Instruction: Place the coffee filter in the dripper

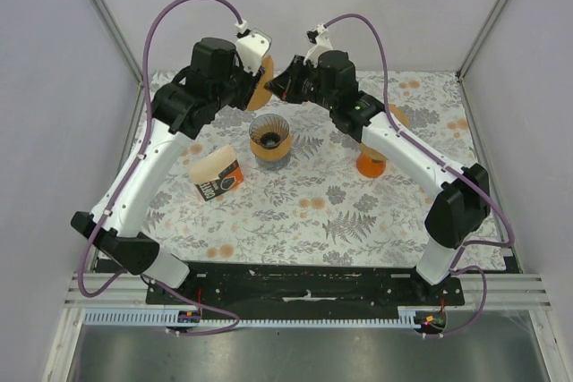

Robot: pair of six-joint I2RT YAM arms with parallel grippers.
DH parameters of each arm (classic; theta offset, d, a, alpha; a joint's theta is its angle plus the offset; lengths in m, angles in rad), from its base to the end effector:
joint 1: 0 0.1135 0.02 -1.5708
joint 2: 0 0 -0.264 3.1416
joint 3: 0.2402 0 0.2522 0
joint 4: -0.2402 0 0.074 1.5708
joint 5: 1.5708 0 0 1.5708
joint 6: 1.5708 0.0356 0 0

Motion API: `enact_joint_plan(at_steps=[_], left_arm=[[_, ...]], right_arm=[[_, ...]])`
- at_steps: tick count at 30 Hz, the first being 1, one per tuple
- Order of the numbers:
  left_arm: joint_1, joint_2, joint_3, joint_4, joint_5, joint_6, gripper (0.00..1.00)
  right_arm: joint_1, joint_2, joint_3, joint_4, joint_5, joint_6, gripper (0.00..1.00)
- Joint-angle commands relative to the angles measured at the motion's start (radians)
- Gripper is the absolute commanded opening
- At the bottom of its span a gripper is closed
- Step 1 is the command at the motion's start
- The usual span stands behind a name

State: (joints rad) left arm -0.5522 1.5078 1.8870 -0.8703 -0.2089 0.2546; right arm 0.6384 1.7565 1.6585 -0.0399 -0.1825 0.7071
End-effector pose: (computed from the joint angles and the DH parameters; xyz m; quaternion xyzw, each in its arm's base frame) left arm 0.2633 -0.1535 0.4721 0.2856 0.8057 0.0127 0.5188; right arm 0.3385 0.2593 0.3937 -0.0340 0.7526 0.4613 0.4687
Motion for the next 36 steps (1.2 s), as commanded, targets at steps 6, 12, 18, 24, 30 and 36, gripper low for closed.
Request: enact_joint_plan(at_steps=[6, 12, 18, 24, 30, 36], left_arm=[[-0.005, 0.051, -0.008, 0.085, 0.017, -0.015, 0.66], [-0.003, 0.077, -0.019, 0.116, 0.002, -0.008, 0.6], [-0.002, 0.055, -0.063, 0.155, -0.058, -0.014, 0.02], [-0.003, 0.055, -0.037, 0.14, 0.0, -0.044, 0.02], [-0.003, 0.049, -0.006, 0.116, 0.074, -0.075, 0.02], [-0.005, 0.048, -0.002, 0.122, 0.046, -0.087, 0.02]], right_arm=[[0.053, -0.058, 0.118, -0.135, 0.121, -0.237, 0.0], [0.076, -0.054, 0.152, -0.172, 0.155, -0.304, 0.0], [0.069, -0.078, 0.115, -0.175, 0.235, -0.342, 0.0], [0.078, -0.037, 0.139, -0.129, 0.187, -0.311, 0.36], [0.084, 0.02, 0.175, -0.132, 0.187, -0.305, 0.4], [0.084, 0.038, 0.17, -0.133, 0.209, -0.29, 0.39]])
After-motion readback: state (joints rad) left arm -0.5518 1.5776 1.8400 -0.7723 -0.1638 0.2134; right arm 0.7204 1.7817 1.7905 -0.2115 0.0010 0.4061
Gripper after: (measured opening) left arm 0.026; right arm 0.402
